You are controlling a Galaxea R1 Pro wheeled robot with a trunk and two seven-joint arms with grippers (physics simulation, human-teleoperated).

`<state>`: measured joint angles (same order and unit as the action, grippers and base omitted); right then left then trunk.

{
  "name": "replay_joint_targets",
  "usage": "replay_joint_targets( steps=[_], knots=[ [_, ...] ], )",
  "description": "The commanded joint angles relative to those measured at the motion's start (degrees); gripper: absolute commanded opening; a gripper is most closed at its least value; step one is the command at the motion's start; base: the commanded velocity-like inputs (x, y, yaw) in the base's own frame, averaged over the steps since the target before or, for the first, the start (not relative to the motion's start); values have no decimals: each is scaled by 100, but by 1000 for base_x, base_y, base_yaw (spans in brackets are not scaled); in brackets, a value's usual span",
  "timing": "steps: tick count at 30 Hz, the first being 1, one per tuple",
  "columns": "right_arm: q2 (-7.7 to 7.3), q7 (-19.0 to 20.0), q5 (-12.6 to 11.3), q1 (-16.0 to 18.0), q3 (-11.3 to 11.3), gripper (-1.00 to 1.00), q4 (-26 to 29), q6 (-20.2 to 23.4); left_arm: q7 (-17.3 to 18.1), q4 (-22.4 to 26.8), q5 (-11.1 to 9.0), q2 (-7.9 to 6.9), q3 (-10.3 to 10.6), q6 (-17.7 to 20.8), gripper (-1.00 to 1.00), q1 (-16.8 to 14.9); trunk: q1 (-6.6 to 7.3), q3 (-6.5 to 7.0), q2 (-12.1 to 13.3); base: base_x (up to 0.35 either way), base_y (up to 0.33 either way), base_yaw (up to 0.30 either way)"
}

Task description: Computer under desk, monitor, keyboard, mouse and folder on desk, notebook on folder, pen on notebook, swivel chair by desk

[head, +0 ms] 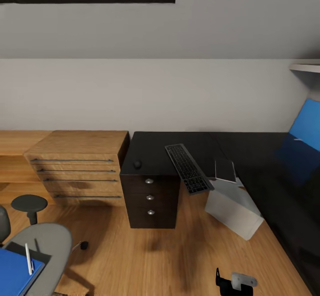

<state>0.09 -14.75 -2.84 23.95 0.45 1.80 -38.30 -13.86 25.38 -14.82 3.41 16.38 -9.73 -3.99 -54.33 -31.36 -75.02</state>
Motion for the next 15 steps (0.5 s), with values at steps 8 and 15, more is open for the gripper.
replay_joint_targets(
  steps=[8, 15],
  knots=[
    [5, -2, -31, 2, 13, 100, -9, -14, 22, -53, -151, 10, -243, 9, 100, -6, 177, 84, 320, -1, 0, 171],
    [-99, -2, -48, 1, -9, 100, -1, -18, 40, -74, -152, 9, -257, 46, 100, -6, 331, 175, 600, 0, 0, 209]
  ],
)
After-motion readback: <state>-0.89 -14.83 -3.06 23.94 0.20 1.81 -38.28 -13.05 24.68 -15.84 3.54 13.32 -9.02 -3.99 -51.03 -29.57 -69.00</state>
